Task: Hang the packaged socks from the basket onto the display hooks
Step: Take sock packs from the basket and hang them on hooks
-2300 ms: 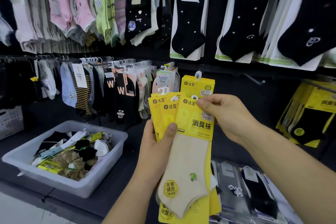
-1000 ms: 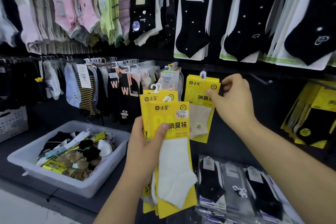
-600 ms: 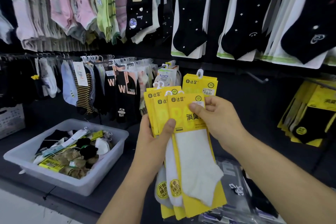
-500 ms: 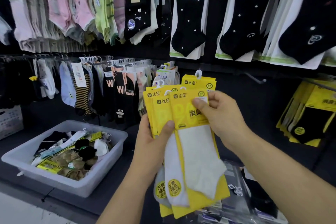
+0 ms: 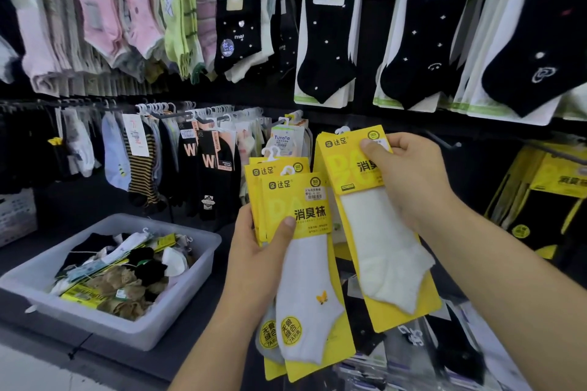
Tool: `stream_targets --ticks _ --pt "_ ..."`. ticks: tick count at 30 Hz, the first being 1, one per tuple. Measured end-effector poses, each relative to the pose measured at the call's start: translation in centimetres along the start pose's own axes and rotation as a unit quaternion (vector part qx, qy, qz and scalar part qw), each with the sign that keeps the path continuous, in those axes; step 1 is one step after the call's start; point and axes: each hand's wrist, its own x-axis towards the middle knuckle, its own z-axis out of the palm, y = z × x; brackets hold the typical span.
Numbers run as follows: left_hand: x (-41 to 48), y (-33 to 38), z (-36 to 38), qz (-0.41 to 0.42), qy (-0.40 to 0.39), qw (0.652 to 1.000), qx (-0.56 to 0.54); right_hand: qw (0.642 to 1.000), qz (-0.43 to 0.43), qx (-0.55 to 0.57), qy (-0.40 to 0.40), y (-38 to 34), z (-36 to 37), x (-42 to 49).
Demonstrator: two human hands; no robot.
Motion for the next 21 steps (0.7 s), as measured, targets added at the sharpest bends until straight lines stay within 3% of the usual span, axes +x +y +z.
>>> stream_targets --ticks 12,21 --pt "0.1 0.2 -0.6 0.017 -0.018 0.998 0.052 0.998 0.042 -0.037 -0.011 -0.7 -0.6 1.3" --pt "0.4 0.1 -1.0 0.02 0.003 0.996 0.083 0.989 -0.011 -0.149 0.024 3.1 0.3 1.6"
